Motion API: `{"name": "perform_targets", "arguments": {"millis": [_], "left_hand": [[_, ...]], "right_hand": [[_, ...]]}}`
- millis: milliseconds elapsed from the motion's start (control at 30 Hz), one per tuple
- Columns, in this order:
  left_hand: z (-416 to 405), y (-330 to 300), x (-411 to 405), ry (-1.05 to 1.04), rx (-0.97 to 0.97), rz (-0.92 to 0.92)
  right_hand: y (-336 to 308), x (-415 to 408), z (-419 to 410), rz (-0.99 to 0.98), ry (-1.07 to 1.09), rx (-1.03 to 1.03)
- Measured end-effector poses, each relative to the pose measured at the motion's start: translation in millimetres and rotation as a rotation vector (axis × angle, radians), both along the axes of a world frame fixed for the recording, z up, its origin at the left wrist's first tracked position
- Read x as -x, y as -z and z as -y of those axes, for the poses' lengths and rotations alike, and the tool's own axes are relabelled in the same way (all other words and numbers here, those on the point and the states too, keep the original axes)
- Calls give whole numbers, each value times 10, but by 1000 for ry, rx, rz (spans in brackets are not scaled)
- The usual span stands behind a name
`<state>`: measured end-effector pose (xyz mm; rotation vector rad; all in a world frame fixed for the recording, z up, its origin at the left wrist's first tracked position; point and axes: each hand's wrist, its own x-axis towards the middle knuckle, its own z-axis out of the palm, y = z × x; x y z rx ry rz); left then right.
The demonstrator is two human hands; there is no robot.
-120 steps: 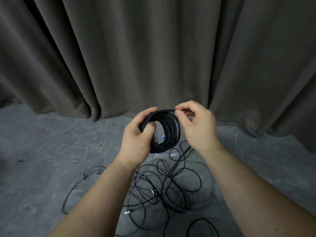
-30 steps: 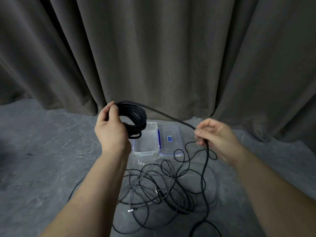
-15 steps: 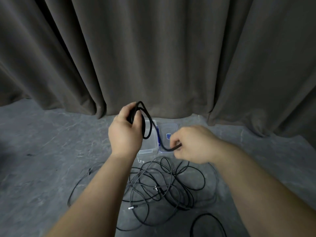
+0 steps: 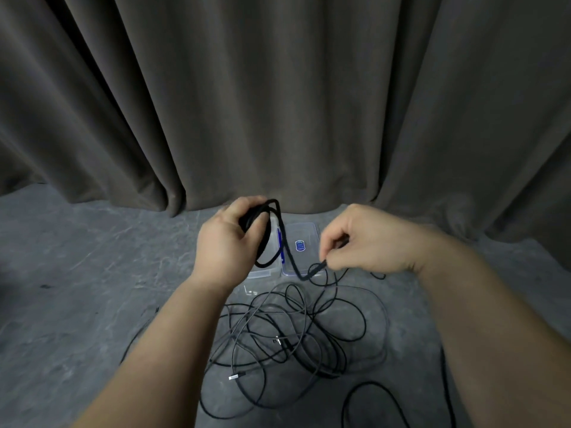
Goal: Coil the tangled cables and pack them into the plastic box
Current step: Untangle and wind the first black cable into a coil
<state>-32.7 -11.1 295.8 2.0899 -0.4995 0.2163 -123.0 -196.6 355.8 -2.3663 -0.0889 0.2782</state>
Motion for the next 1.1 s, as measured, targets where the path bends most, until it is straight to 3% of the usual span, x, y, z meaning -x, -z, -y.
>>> {"name": "perform_targets", "arguments": {"millis": [133, 300, 400, 567, 767, 967, 1033, 1100], "left_hand": [[128, 44, 76, 102, 63, -113], [210, -13, 136, 212, 368, -294], [237, -29, 151, 182, 462, -361], [294, -33, 216, 141, 464, -322], [338, -60, 288, 141, 535, -358], [288, -83, 233, 238, 547, -402], [272, -102, 223, 205, 544, -370], [254, -109, 198, 146, 573, -362]], "right_hand": [[76, -73, -156, 120, -58, -163], [383, -244, -128, 436, 214, -334], [481, -279, -171, 482, 352, -536], [529, -326, -297, 477, 511, -681], [645, -363, -432, 522, 691, -536], [588, -386, -329, 597, 751, -608], [565, -356, -289, 602, 683, -606], [544, -292, -233, 551, 528, -473]]}}
